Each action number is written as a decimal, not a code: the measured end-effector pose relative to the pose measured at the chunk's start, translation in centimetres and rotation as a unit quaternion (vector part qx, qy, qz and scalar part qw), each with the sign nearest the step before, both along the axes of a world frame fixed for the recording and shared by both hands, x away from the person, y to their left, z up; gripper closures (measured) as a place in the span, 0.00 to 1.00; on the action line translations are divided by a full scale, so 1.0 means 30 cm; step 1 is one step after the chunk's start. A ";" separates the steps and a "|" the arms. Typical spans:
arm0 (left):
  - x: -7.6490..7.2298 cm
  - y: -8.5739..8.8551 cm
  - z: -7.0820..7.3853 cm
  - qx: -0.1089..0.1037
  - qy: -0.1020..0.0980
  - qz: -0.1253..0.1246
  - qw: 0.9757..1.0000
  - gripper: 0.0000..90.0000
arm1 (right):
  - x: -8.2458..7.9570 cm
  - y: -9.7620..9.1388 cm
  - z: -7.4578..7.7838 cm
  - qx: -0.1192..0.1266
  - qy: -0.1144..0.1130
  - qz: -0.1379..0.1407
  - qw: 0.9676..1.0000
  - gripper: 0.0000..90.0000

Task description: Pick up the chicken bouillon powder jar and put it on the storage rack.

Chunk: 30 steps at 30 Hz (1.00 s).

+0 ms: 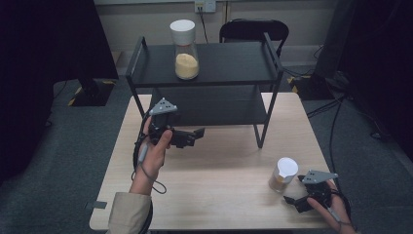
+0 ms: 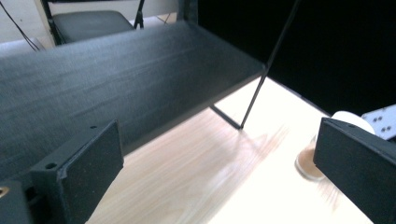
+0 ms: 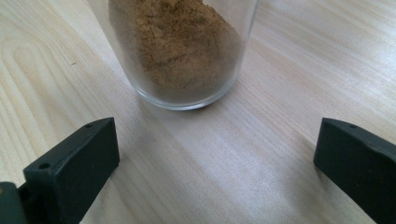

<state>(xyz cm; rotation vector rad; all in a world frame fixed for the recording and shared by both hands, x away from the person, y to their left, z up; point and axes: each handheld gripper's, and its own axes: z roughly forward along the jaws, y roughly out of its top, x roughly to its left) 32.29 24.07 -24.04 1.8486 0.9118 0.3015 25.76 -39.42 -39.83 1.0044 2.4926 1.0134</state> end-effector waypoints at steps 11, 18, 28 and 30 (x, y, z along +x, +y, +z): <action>-0.010 -0.008 -0.110 -0.005 0.015 -0.004 1.000 0.01 | 0.000 0.000 0.000 0.000 0.000 0.000 1.000 0.00; -0.020 -0.013 -0.177 -0.004 0.018 -0.001 1.000 0.01 | 0.000 0.000 0.000 0.000 0.000 -0.001 1.000 0.00; -0.037 -0.021 -0.268 -0.004 0.022 0.008 1.000 0.01 | -0.001 0.002 0.000 0.000 0.000 -0.002 1.000 0.00; -0.038 -0.020 -0.282 -0.005 0.024 0.008 1.000 0.01 | -0.001 0.002 0.000 0.000 0.000 -0.002 1.000 0.00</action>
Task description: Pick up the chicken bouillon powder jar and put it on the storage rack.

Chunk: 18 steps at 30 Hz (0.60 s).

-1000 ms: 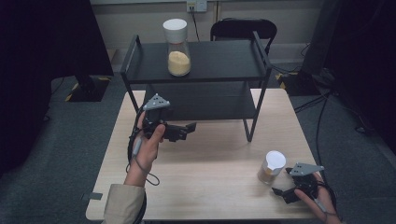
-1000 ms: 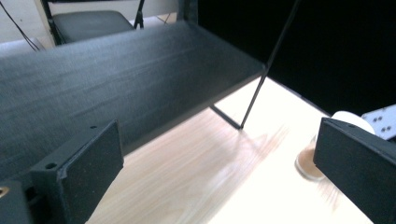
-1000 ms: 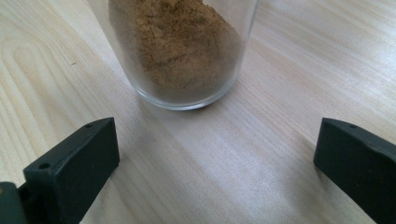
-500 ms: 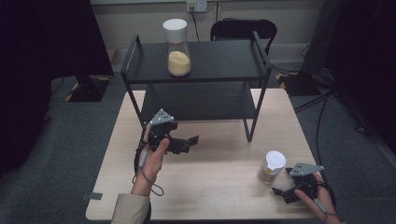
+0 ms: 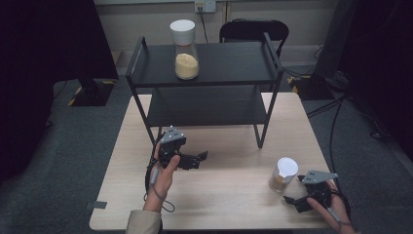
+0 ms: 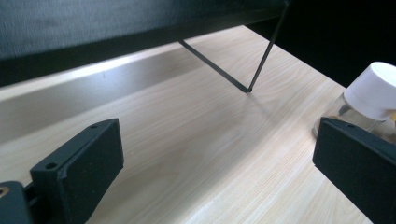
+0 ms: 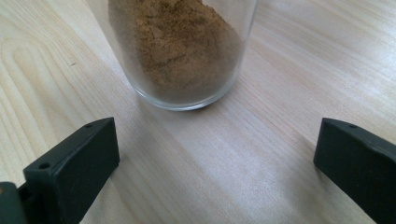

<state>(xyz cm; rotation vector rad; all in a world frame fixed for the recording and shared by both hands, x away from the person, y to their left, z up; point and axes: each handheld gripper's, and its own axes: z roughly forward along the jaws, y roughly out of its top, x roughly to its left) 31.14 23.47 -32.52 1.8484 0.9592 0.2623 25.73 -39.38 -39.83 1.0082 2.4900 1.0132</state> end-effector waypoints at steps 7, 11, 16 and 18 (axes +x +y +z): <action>-0.013 0.000 -0.049 0.004 0.002 0.005 1.000 0.01 | 0.000 0.000 0.000 0.000 0.000 0.000 1.000 0.00; -0.018 0.003 -0.077 0.007 0.008 0.006 1.000 0.01 | 0.000 0.000 0.000 0.000 0.000 0.000 1.000 0.00; -0.027 -0.005 -0.109 0.015 0.012 0.008 1.000 0.01 | 0.000 0.000 0.000 0.000 0.000 0.000 1.000 0.00; -0.027 -0.012 -0.118 0.023 0.016 0.008 1.000 0.01 | 0.000 0.000 0.000 0.000 0.000 0.000 1.000 0.00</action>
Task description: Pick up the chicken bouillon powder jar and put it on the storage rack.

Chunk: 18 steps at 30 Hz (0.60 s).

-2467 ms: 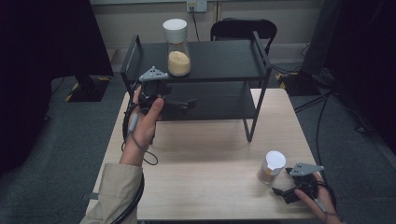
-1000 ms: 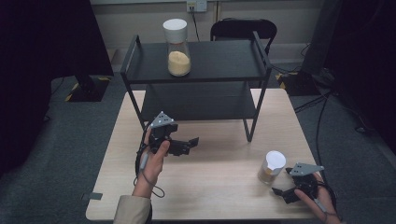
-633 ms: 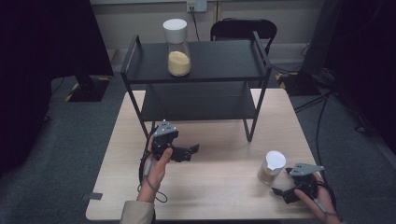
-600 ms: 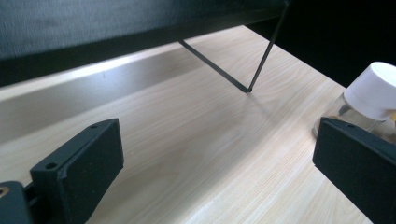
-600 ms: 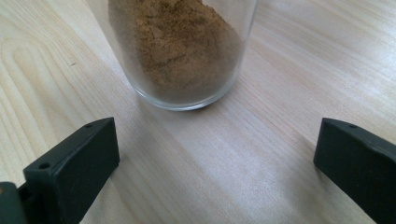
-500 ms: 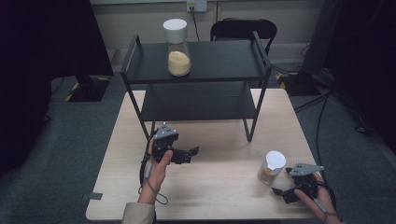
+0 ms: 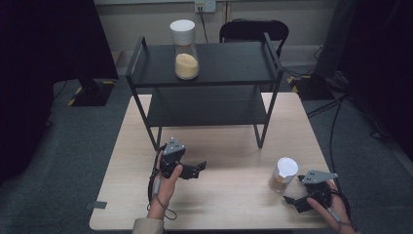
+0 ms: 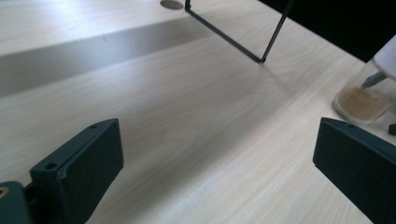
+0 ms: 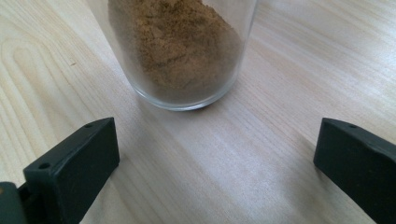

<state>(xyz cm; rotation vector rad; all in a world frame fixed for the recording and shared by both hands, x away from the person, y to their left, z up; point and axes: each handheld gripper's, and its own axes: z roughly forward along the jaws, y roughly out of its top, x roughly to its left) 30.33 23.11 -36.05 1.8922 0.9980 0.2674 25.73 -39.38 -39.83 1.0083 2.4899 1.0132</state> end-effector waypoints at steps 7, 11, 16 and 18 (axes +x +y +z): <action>-0.006 -0.013 -0.041 0.008 0.011 0.006 1.000 0.01 | 0.000 0.000 0.000 0.000 0.000 0.000 1.000 0.00; -0.008 -0.025 -0.056 0.023 0.014 0.005 1.000 0.01 | 0.000 0.000 0.000 0.000 0.000 0.000 1.000 0.00; -0.008 -0.040 -0.074 0.035 0.021 0.004 0.999 0.01 | 0.000 0.000 0.000 0.000 0.000 0.000 1.000 0.00; -0.004 -0.043 -0.082 0.039 0.026 0.002 0.999 0.01 | 0.000 0.000 0.000 0.000 0.000 0.000 1.000 0.00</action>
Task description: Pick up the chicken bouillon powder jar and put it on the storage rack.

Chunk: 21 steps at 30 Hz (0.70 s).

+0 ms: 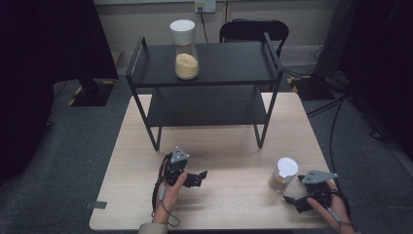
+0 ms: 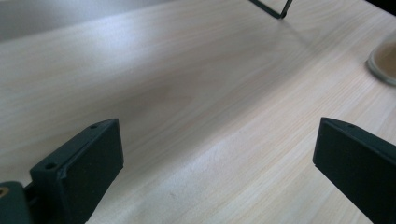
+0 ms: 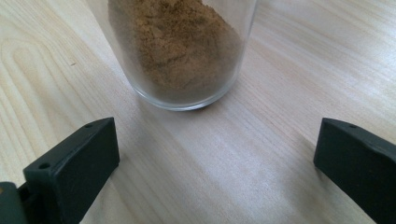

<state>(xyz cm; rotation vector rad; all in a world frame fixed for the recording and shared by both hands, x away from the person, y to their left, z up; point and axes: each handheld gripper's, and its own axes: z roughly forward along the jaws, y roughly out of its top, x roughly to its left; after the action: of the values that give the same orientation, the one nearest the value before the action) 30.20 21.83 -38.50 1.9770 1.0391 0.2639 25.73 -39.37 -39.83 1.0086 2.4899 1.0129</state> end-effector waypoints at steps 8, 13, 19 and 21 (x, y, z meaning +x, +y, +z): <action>0.006 -0.019 -0.011 0.026 0.015 0.003 1.000 0.02 | 0.000 0.000 0.000 0.000 0.000 0.000 1.000 0.00; 0.005 -0.025 -0.018 0.033 0.017 0.002 0.999 0.02 | 0.000 0.000 0.000 0.000 0.000 0.000 1.000 0.00; 0.008 -0.031 -0.026 0.041 0.022 0.000 0.999 0.02 | 0.000 0.000 0.000 0.000 0.000 0.000 1.000 0.00; 0.009 -0.036 -0.029 0.048 0.023 -0.002 0.999 0.02 | 0.000 0.000 0.000 0.000 0.000 0.000 1.000 0.00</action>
<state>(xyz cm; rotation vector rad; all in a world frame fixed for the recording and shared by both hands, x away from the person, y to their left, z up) 30.47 20.75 -39.35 2.0801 1.0690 0.2703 25.72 -39.37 -39.83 1.0088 2.4897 1.0132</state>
